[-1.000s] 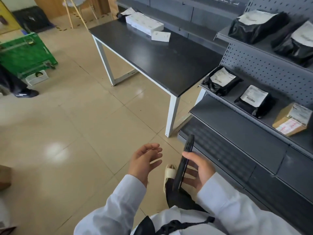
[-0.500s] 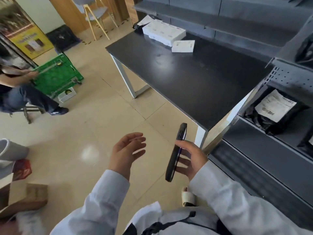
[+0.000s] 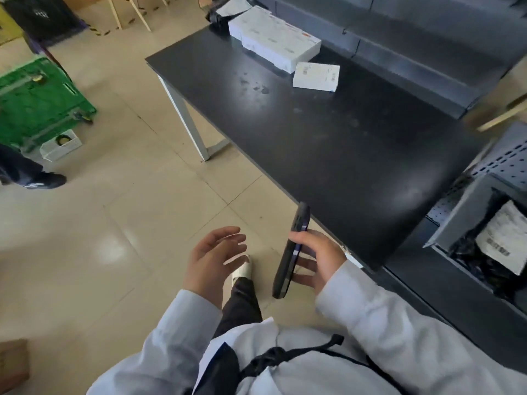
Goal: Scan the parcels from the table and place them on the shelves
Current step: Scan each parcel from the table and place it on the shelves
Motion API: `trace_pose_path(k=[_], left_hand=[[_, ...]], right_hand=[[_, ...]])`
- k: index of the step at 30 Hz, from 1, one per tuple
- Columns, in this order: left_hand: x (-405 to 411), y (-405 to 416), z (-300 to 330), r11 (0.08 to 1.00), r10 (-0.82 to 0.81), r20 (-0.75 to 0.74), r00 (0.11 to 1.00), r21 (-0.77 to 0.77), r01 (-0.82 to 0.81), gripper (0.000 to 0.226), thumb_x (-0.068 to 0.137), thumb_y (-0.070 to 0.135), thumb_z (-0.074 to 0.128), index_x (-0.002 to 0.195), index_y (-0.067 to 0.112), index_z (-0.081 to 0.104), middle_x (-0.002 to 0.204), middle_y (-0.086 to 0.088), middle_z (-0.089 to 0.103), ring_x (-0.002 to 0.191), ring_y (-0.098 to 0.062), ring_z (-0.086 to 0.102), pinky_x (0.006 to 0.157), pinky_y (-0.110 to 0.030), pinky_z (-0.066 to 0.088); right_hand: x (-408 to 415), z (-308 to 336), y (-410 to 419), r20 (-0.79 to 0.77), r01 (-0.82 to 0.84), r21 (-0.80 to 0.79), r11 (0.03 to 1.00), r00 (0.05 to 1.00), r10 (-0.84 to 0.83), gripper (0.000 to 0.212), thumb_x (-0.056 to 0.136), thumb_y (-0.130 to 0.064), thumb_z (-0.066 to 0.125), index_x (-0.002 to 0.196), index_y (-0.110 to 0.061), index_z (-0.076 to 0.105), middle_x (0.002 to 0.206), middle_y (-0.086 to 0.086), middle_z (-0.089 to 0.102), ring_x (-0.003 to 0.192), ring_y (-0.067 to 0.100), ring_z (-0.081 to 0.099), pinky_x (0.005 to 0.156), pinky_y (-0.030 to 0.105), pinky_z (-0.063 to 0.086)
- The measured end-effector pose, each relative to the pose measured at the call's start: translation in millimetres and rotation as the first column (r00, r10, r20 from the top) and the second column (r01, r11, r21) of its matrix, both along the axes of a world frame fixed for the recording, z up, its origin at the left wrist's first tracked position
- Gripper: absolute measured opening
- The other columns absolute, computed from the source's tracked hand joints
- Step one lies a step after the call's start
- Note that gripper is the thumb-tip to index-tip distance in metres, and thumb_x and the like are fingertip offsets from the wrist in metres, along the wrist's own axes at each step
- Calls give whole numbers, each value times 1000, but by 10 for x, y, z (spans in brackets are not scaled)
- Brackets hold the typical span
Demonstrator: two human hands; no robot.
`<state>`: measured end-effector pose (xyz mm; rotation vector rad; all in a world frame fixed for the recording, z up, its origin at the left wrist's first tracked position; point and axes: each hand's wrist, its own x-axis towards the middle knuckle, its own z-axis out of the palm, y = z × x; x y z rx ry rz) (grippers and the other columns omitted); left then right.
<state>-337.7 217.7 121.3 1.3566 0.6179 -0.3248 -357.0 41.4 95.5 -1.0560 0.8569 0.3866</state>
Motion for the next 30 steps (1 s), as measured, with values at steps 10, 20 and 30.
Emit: trace_pose_path(k=[10,20,30], left_hand=[[2296,281,290,968,-211,138,968,-108,227,19,92,-1,56,90,13,69,86,-6,71,80,-21,64,77,-33,54],[3191,-118,54,899,-429,-6,903,-106,426,20,92,-2,56,92,13,69,84,-4,73,78,-19,66,73,-32,53],[4403,-657,117,775,-625,-20,780,101,624,16,92,0,60,93,12,70,83,-4,72,72,-15,66,65,-27,54]], right_hand=[[1484,346,412,105,249,-93,964,965,-239,27,82,-20,76,108,-19,70,97,8,72,93,27,70,77,45,61],[2177,206,66,-30,558,4,830,830,-558,15,82,-14,76,94,-14,67,86,13,65,74,29,64,69,44,57],[3317,42,-427,-11,606,153,781,791,-612,22,80,-20,77,99,-16,68,96,13,70,71,29,66,58,37,53]])
